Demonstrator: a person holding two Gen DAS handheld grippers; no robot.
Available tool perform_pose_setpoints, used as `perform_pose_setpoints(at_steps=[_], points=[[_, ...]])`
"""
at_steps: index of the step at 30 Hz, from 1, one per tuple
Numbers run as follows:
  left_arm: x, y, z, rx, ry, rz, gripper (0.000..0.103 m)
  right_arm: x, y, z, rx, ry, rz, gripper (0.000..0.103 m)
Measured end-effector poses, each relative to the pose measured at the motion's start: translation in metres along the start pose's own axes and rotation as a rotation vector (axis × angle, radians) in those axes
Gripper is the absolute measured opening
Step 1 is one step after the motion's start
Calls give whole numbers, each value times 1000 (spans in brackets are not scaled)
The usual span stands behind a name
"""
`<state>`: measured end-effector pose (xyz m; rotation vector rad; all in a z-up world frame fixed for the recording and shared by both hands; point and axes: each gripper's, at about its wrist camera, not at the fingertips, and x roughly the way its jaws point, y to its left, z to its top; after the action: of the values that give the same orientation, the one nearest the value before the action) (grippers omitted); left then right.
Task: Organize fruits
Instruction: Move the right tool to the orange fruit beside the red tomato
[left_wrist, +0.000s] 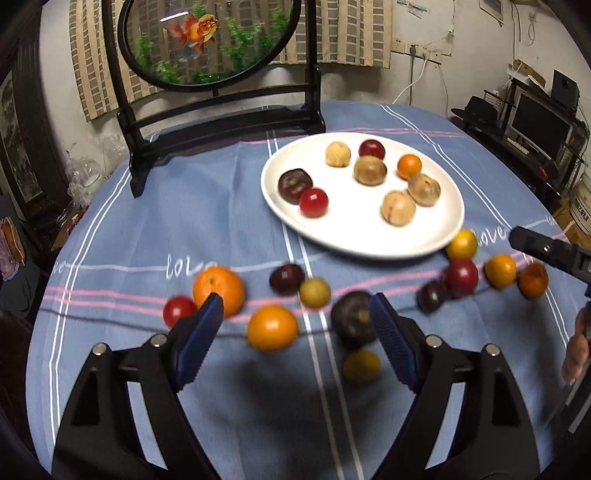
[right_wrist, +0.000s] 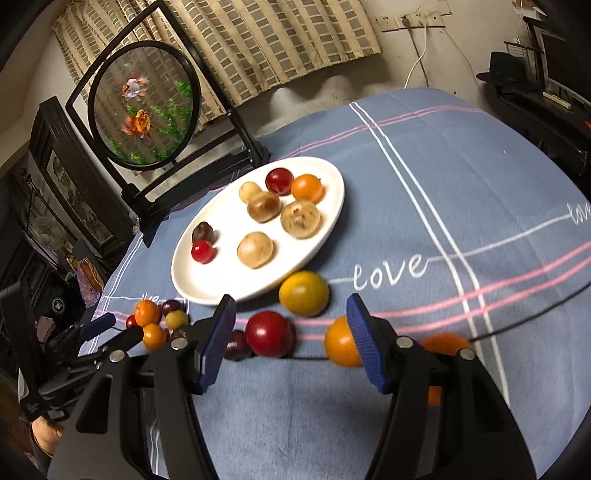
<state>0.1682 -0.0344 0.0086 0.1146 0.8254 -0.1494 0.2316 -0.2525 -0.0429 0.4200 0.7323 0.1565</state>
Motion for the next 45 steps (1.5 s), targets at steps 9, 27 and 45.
perform_pose_setpoints(at_steps=[9, 27, 45], points=[[2, 0, -28, -17, 15, 3, 83, 3, -6, -10, -32, 6, -31, 63], [22, 29, -35, -78, 46, 2, 87, 1, 12, -15, -243, -35, -258, 62], [20, 33, -34, -94, 48, 7, 89, 16, 15, -25, -401, 31, -342, 62]])
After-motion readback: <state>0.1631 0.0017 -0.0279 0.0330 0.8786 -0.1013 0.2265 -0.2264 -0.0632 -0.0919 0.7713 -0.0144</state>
